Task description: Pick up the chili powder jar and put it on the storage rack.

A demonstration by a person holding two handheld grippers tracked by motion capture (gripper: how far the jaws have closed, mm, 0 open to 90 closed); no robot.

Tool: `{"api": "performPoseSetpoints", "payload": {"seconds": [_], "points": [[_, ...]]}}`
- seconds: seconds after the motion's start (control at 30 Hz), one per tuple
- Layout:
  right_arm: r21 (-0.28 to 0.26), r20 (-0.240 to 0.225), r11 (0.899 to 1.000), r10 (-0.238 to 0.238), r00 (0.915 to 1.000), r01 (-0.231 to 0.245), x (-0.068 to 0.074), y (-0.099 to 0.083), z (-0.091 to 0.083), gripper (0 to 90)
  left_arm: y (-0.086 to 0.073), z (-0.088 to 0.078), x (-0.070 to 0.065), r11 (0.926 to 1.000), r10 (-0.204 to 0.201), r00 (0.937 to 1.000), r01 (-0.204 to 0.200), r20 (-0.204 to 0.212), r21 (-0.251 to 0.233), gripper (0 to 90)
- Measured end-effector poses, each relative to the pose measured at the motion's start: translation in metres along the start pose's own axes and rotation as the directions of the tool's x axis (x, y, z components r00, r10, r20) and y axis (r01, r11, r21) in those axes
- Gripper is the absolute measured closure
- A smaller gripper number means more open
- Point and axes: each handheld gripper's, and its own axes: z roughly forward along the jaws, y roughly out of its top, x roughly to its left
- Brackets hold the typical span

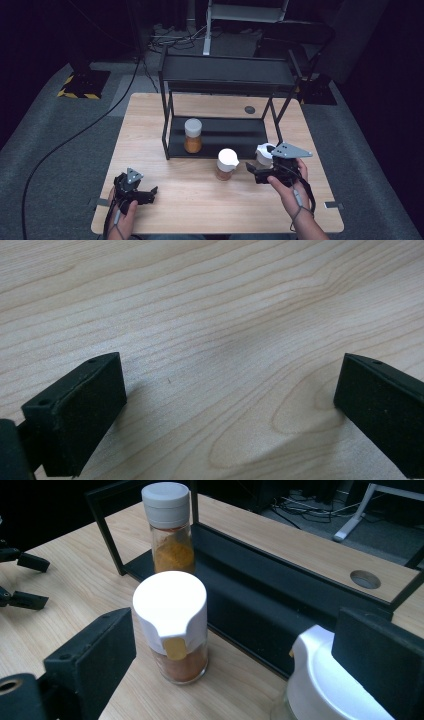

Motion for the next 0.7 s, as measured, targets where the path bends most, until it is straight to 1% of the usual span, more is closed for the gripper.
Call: {"api": "performPoseSetpoints", "payload": {"seconds": [0.23,0.7], "points": [[-0.005,-0.009,1.000,-0.005,1.0000,0.005,0.004,0.004,0.010,3.7,0.000,0.000,0.000,1.0000,0.000,1.0000,0.000,0.000,-0.001,0.0],[-0.009,-0.042,1.000,-0.011,0.9991,0.011,0.015,0.012,0.029,3.6,0.000,0.000,0.000,1.0000,0.000,1.0000,0.000,0.000,-0.001,0.0]]}}
